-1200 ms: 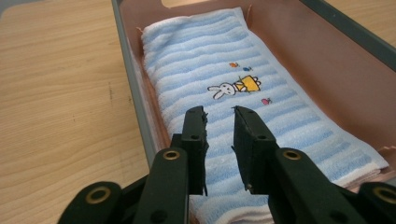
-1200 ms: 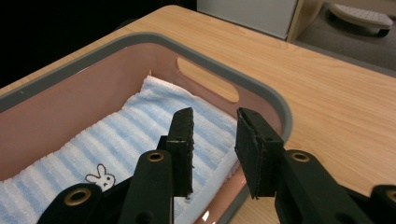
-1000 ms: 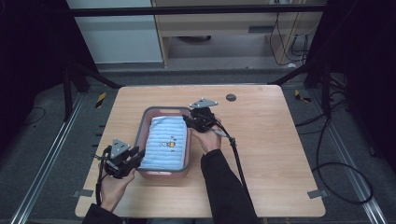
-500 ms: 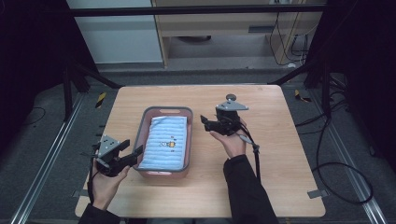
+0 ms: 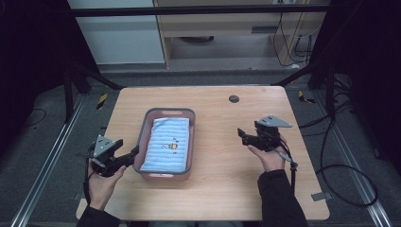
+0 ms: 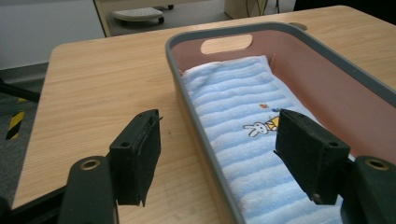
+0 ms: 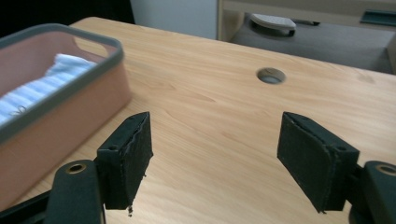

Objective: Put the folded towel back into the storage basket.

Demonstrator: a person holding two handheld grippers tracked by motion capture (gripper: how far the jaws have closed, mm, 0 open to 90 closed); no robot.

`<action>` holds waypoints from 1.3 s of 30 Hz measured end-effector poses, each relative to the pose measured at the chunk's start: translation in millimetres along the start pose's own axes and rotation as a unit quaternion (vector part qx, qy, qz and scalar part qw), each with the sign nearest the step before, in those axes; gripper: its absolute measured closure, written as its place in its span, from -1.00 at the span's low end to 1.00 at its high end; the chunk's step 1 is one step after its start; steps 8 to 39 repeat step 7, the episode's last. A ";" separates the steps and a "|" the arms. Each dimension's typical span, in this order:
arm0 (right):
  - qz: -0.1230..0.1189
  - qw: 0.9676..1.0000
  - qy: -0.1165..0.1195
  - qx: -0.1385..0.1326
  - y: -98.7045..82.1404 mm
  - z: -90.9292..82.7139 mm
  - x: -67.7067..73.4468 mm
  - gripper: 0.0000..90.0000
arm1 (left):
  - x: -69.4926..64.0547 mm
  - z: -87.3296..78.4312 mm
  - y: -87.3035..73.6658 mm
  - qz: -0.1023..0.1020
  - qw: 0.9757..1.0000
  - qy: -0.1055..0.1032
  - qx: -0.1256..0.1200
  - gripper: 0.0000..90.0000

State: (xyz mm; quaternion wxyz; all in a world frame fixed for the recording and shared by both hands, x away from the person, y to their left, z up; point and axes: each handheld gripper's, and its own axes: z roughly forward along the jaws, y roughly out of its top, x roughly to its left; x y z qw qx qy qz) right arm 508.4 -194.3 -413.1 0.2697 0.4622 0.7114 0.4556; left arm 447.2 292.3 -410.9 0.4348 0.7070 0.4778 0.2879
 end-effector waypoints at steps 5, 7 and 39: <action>0.007 1.000 -0.014 -0.001 -17.2 -15.8 -18.1 -0.43 | 12.3 -3.5 -1.6 -0.006 1.000 0.012 -0.001 -0.20; 0.007 1.000 -0.018 -0.001 -23.8 -21.4 -23.5 -0.43 | 16.7 -4.2 -2.6 -0.007 1.000 0.016 -0.001 -0.16; 0.007 1.000 -0.018 -0.001 -23.8 -21.4 -23.5 -0.43 | 16.7 -4.2 -2.6 -0.007 1.000 0.016 -0.001 -0.16</action>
